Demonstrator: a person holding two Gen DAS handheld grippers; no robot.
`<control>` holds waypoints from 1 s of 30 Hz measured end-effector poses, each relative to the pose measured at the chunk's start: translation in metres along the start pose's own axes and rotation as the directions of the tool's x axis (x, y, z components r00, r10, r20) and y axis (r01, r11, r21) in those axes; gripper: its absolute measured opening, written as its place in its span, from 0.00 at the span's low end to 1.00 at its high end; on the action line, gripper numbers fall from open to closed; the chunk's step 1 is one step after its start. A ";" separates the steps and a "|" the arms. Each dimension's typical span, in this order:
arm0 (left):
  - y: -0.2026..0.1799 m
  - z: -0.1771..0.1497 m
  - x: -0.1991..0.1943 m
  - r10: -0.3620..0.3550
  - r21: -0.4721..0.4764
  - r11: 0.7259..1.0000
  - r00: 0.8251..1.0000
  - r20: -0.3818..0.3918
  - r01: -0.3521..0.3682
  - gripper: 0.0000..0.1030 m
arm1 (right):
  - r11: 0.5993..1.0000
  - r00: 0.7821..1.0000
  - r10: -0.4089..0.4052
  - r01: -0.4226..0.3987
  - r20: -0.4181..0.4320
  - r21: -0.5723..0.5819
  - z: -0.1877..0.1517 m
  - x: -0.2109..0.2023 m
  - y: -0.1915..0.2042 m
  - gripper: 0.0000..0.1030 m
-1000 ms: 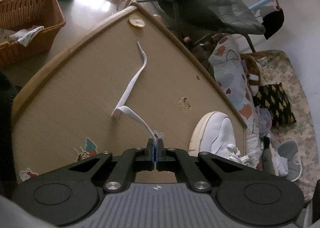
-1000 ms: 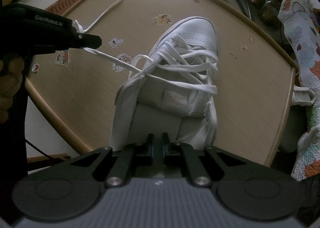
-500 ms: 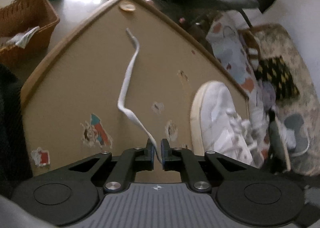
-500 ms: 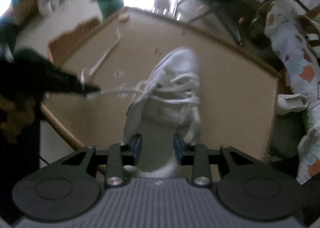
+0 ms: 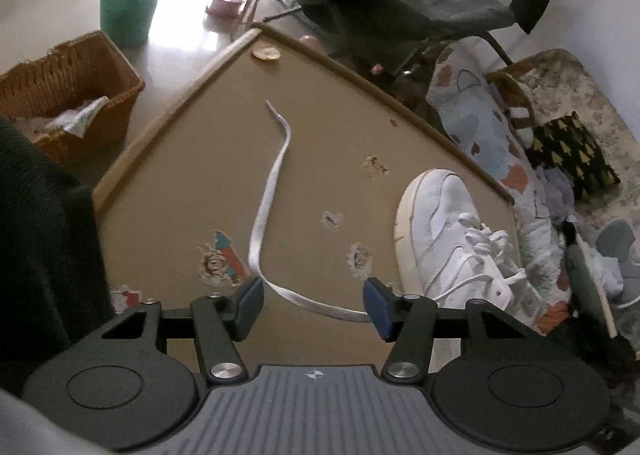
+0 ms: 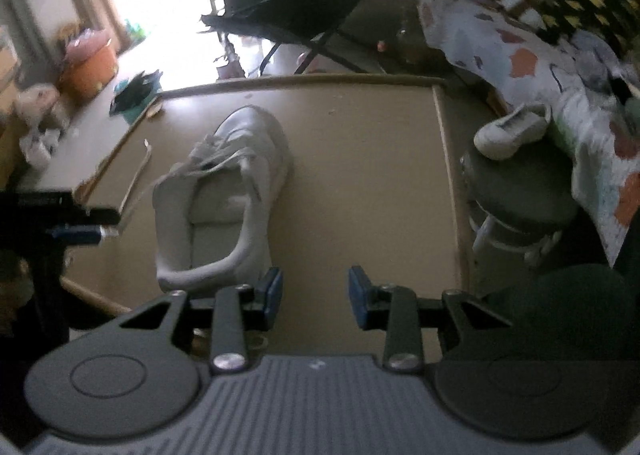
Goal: Lace up shoes with both hands
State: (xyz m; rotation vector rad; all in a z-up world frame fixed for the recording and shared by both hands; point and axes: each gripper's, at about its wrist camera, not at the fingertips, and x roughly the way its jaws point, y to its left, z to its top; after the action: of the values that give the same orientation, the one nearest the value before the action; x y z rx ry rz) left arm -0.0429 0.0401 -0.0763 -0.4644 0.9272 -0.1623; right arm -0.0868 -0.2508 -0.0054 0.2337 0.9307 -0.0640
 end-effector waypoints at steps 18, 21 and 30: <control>-0.056 0.023 0.044 -0.059 0.178 0.980 0.986 -0.155 0.087 0.47 | 0.989 0.995 0.029 -0.015 -0.095 0.144 -0.011 0.017 -0.014 0.35; -0.058 0.017 0.047 -0.075 0.195 0.974 0.973 -0.220 0.119 0.46 | 0.986 0.995 0.040 -0.024 -0.094 0.163 -0.011 0.016 -0.017 0.35; -0.057 0.017 0.035 -0.069 0.236 0.966 0.984 -0.163 0.107 0.48 | 0.979 0.981 0.193 -0.192 -0.004 0.072 -0.009 -0.004 0.003 0.35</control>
State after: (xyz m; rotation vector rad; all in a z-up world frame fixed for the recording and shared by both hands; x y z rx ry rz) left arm -0.0050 -0.0167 -0.0677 -0.2671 1.0224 -0.3934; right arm -0.0961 -0.2462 -0.0069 0.3900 0.9138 0.0827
